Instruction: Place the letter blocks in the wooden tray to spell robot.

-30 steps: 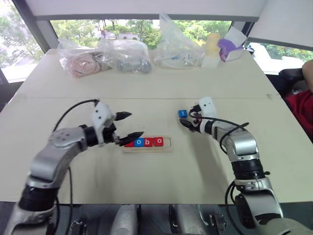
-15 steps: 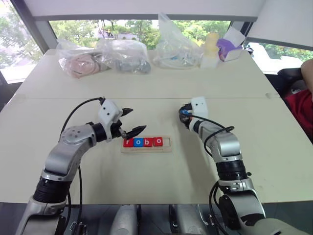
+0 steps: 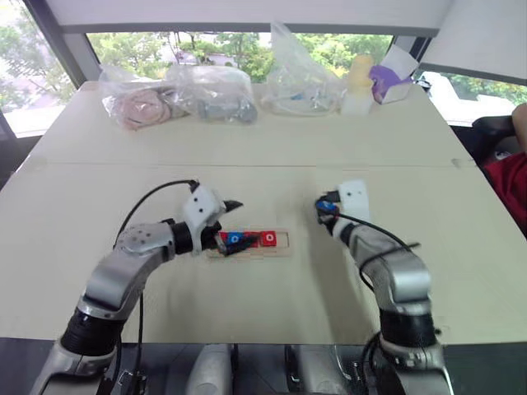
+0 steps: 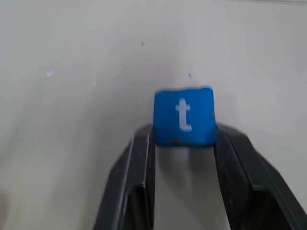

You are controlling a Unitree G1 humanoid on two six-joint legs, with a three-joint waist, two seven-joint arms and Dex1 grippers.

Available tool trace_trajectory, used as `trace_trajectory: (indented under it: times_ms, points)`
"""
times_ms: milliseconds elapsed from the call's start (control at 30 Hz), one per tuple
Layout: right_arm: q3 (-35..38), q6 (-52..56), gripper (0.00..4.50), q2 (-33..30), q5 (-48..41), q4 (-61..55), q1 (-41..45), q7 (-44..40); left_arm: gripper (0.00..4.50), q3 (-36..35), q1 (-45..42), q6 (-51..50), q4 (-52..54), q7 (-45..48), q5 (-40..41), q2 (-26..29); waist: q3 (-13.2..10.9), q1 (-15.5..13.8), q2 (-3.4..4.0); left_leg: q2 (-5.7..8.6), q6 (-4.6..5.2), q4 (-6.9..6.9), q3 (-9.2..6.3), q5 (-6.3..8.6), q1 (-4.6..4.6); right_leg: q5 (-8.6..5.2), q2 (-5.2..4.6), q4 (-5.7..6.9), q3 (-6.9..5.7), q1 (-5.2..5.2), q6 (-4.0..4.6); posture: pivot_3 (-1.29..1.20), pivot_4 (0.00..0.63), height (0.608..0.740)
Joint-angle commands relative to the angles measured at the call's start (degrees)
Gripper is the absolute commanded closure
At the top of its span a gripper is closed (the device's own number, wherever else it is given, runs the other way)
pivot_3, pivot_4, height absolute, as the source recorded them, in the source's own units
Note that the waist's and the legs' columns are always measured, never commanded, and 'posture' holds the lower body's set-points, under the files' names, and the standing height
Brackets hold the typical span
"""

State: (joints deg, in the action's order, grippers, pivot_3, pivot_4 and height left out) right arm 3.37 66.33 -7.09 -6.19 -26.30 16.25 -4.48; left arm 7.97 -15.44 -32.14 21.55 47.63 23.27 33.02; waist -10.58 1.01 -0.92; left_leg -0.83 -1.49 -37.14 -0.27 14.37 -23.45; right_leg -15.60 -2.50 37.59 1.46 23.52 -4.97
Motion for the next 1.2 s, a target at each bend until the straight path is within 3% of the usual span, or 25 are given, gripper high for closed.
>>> trace_trajectory:
  times_ms: [33, 267, 467, 633, 700, 800, 867, 933, 1067, 1200]
  points:
    - [3.10, 10.49, 3.38, 1.64, -1.22, -12.54, -2.21, 1.20, 0.00, 1.46, 0.31, -1.33, 3.88, 3.71, 1.92, 2.29, 0.00, 0.15, 0.00, -0.01, 0.00, -0.02, 0.01, 0.00, 0.03, 0.00, 0.01, 0.01, 0.00, -0.01, 0.02, 0.00, 0.150, 0.735]
    - [9.66, 22.75, 3.38, 10.75, -0.93, -19.13, -3.51, 2.70, 0.00, 2.78, -1.68, -2.41, 3.08, 5.94, 2.43, 3.28, 0.01, 0.09, 0.02, -0.08, -0.02, -0.04, -0.02, -0.01, 0.12, -0.10, 0.13, 0.02, 0.01, -0.07, 0.19, 0.00, 0.150, 0.735]
    - [8.28, 23.66, 3.38, 11.18, -1.06, -18.09, -3.71, 3.06, 0.00, 3.65, -3.26, -1.76, 1.12, 6.77, 1.37, 2.98, 0.02, 0.06, 0.01, -0.02, -0.02, -0.02, 0.01, -0.01, 0.07, -0.03, 0.10, -0.07, 0.00, -0.07, 0.05, 0.00, 0.150, 0.735]
    - [6.87, 23.24, 0.91, 8.89, -0.92, -18.09, -3.61, 3.02, 0.00, 3.49, -3.51, -1.59, 0.18, 6.83, 1.04, 2.93, 0.02, 0.11, 0.01, -0.03, -0.02, -0.01, -0.01, -0.01, 0.08, -0.04, 0.11, -0.07, -0.01, -0.07, 0.06, 0.00, 0.150, 0.735]
    - [6.57, 22.30, 0.05, 5.95, -1.11, -18.48, -2.89, 2.19, 0.00, 2.52, -3.33, -1.90, 0.03, 7.05, 1.72, 3.35, 0.02, 0.11, 0.01, -0.03, -0.02, -0.03, 0.00, -0.01, 0.08, -0.05, 0.10, -0.08, 0.00, -0.08, 0.07, 0.00, 0.150, 0.735]
    - [4.57, 19.02, 0.05, -2.59, -1.39, -18.22, -1.82, -0.43, 0.00, 0.39, -2.97, -2.77, 0.13, 7.59, 3.35, 4.15, 0.00, -0.06, 0.02, 0.03, -0.02, -0.05, 0.02, -0.01, 0.02, -0.06, 0.04, -0.19, -0.01, -0.08, 0.09, 0.00, 0.150, 0.735]
    - [-0.31, 9.97, 0.05, -15.12, -1.84, -16.15, -0.98, -7.62, 0.00, -1.80, -2.39, -4.18, 1.01, 8.67, 5.84, 5.35, -0.01, 0.07, 0.03, 0.04, -0.02, -0.05, 0.05, -0.01, 0.00, -0.06, 0.01, -0.27, -0.01, -0.09, 0.09, 0.00, 0.150, 0.735]
    - [0.31, 1.56, 0.05, -21.94, -6.04, -12.34, 0.02, -17.33, 0.00, -4.00, -1.73, -5.59, 2.14, 9.39, 8.25, 6.65, -0.02, 0.38, 0.01, 0.07, -0.01, -0.01, 0.10, -0.01, 0.00, -0.09, -0.01, -0.36, 0.01, -0.09, 0.12, 0.00, 0.150, 0.735]
    - [0.53, -21.54, 0.05, -32.68, -9.70, 0.40, -0.99, -38.03, 0.00, -8.25, -0.95, -6.20, 2.25, 8.93, 11.12, 7.57, -0.03, 0.19, -0.01, -0.04, 0.04, 0.04, 0.03, 0.02, 0.04, -0.03, 0.21, -0.36, -0.03, -0.15, -0.02, 0.00, 0.150, 0.735]
    - [-3.78, -41.55, 0.05, -38.07, -9.86, 15.55, 0.29, -55.61, 0.00, -10.45, 0.26, -7.35, 3.12, 10.59, 12.99, 10.63, -0.05, 0.03, -0.03, -0.04, 0.04, 0.02, 0.06, 0.02, 0.04, -0.03, 0.25, -0.37, -0.03, -0.17, -0.02, 0.00, 0.150, 0.735]
